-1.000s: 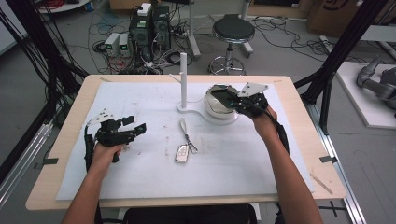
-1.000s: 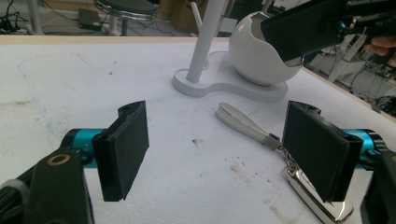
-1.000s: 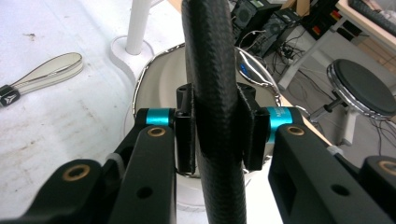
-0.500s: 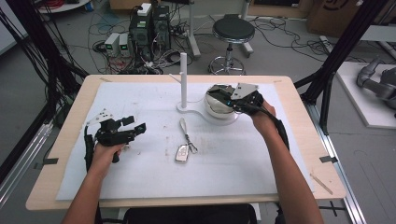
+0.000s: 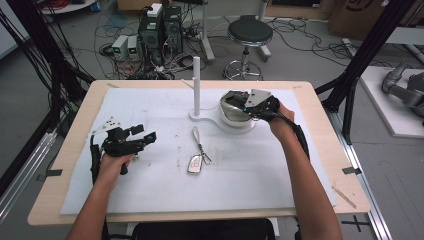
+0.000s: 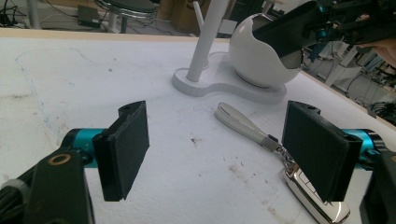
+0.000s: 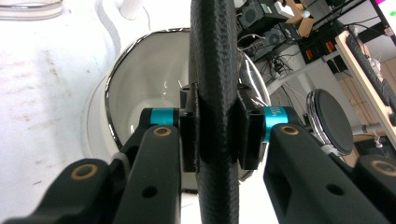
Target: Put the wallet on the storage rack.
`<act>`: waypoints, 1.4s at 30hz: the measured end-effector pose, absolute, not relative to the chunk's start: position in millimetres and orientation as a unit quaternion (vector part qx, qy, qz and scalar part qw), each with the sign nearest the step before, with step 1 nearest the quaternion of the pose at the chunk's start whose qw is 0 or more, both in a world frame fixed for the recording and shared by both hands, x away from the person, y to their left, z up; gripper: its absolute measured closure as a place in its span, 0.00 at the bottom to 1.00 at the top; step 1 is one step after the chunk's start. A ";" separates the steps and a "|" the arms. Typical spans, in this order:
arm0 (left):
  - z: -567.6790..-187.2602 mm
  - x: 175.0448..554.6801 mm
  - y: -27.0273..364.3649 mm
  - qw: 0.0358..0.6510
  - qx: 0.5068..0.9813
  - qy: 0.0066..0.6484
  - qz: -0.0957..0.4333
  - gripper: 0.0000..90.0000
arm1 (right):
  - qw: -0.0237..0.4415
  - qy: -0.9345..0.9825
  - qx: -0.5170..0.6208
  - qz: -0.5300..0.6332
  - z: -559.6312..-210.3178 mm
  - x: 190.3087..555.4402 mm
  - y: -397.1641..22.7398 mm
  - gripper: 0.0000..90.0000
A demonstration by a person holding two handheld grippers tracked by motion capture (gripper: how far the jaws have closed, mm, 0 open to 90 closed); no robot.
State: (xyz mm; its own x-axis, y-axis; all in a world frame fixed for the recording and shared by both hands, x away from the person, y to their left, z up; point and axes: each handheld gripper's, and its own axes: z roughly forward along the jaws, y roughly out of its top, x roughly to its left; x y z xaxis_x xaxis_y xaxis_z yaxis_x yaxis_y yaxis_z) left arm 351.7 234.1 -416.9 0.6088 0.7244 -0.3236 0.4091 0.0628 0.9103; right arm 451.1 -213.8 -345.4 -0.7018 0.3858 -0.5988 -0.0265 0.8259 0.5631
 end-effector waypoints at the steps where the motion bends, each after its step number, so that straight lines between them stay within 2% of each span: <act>1: -416.9 351.6 234.2 0.593 0.673 0.422 0.132 0.26 | 0.371 0.880 0.106 0.276 -346.6 451.7 -212.3 0.77; 2: -416.9 351.6 234.2 0.593 0.673 0.422 0.132 0.26 | 0.371 0.880 0.106 0.276 -346.6 451.7 -212.3 0.77; 3: -416.7 351.4 234.1 0.594 0.672 0.422 0.132 0.26 | 0.367 0.881 0.111 0.278 -348.7 452.8 -209.9 0.72; 6: -416.7 351.4 235.1 0.594 0.672 0.422 0.132 0.26 | 0.363 0.883 0.112 0.277 -349.4 452.3 -208.8 0.72; 9: -417.0 351.0 235.7 0.593 0.673 0.422 0.133 0.26 | 0.352 0.886 0.107 0.283 -350.0 448.4 -213.1 0.76; 12: -417.1 350.9 235.6 0.593 0.673 0.422 0.132 0.26 | 0.351 0.886 0.102 0.286 -351.4 444.2 -217.1 0.85; 17: -417.4 351.3 234.8 0.592 0.672 0.423 0.133 0.26 | 0.374 0.877 0.095 0.286 -352.8 444.1 -216.7 0.86; 22: -417.2 351.1 235.5 0.593 0.672 0.424 0.131 0.26 | 0.357 0.877 0.104 0.304 -356.6 447.7 -213.7 0.78; 23: -417.3 351.0 235.6 0.593 0.672 0.423 0.131 0.26 | 0.341 0.881 0.119 0.305 -358.3 448.7 -213.4 0.67; 25: -417.6 351.0 235.2 0.593 0.672 0.424 0.132 0.26 | 0.320 0.885 0.143 0.305 -358.2 449.2 -216.5 0.58; 26: -417.6 351.0 235.2 0.593 0.672 0.424 0.132 0.26 | 0.320 0.885 0.143 0.305 -358.2 449.2 -216.5 0.58; 27: -417.7 350.8 235.1 0.593 0.672 0.424 0.131 0.26 | 0.305 0.882 0.175 0.314 -356.4 448.7 -222.4 0.50; 30: -417.6 350.8 235.3 0.593 0.672 0.424 0.131 0.26 | 0.292 0.877 0.202 0.324 -351.7 445.2 -230.7 0.49; 32: -417.5 350.8 235.0 0.593 0.672 0.424 0.131 0.26 | 0.311 0.846 0.225 0.371 -348.5 433.7 -247.7 0.48; 34: -417.3 350.7 235.0 0.591 0.673 0.424 0.132 0.26 | 0.308 0.841 0.239 0.375 -347.9 429.7 -253.6 0.48; 36: -417.2 350.7 234.6 0.591 0.673 0.425 0.133 0.26 | 0.294 0.823 0.274 0.400 -348.8 421.1 -268.0 0.46; 37: -416.9 350.7 234.1 0.589 0.672 0.427 0.136 0.26 | 0.287 0.810 0.299 0.415 -351.5 411.8 -279.4 0.41; 42: -415.5 349.6 231.7 0.587 0.671 0.429 0.147 0.26 | 0.277 0.799 0.332 0.418 -359.5 393.9 -292.5 0.34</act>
State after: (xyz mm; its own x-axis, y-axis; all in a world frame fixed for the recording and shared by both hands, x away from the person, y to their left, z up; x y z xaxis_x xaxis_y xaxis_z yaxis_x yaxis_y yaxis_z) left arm 349.6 231.7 -415.5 0.5885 0.7481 -0.3065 0.4032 0.0571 0.9133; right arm 393.9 -292.5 -359.5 -0.6261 0.7621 -0.1648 0.2997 0.4303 0.8515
